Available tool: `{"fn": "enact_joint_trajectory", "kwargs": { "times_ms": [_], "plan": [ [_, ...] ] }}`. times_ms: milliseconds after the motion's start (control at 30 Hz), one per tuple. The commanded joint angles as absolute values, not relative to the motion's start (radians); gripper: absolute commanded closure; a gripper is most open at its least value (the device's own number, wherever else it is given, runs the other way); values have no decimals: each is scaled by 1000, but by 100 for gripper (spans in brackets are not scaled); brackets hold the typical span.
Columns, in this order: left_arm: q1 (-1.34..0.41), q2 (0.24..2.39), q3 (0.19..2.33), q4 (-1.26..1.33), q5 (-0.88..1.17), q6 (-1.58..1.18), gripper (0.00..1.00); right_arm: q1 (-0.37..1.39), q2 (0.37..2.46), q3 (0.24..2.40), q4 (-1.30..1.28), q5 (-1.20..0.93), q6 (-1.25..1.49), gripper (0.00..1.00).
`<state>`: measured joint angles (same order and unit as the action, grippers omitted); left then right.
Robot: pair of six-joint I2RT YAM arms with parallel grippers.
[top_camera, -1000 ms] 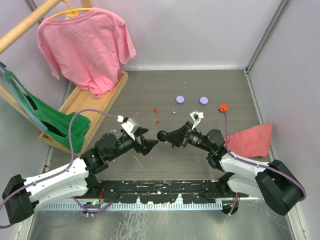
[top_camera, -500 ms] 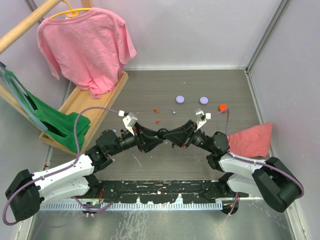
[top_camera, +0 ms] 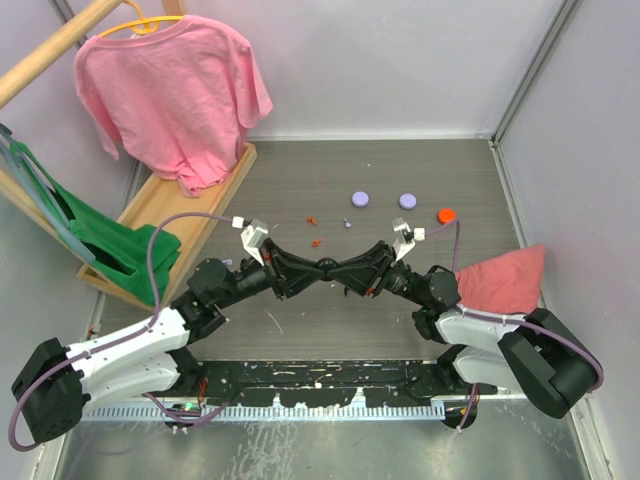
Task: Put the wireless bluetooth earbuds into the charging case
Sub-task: Pick up the charging case at the center of the board.
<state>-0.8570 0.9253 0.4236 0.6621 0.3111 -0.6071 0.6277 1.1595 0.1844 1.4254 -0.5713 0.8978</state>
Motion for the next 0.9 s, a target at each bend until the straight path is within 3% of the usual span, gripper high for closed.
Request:
{"fn": "enact_joint_trajectory", "kwargs": {
  "times_ms": [0, 300, 567, 700, 867],
  "plan": [
    [-854, 917, 459, 761, 343, -627, 74, 634, 1180, 200, 1518, -601, 898, 87],
    [-835, 840, 503, 568, 379, -545, 99, 634, 1123, 267, 1298, -720, 790, 69],
    [-820, 750, 621, 158, 395, -357, 100, 634, 968, 447, 634, -810, 413, 43],
    [-820, 753, 698, -24, 430, -248, 100, 633, 918, 554, 350, -803, 211, 22],
    [-820, 807, 815, -218, 485, -120, 100, 634, 908, 624, 167, -872, -4, 14]
  ]
}}
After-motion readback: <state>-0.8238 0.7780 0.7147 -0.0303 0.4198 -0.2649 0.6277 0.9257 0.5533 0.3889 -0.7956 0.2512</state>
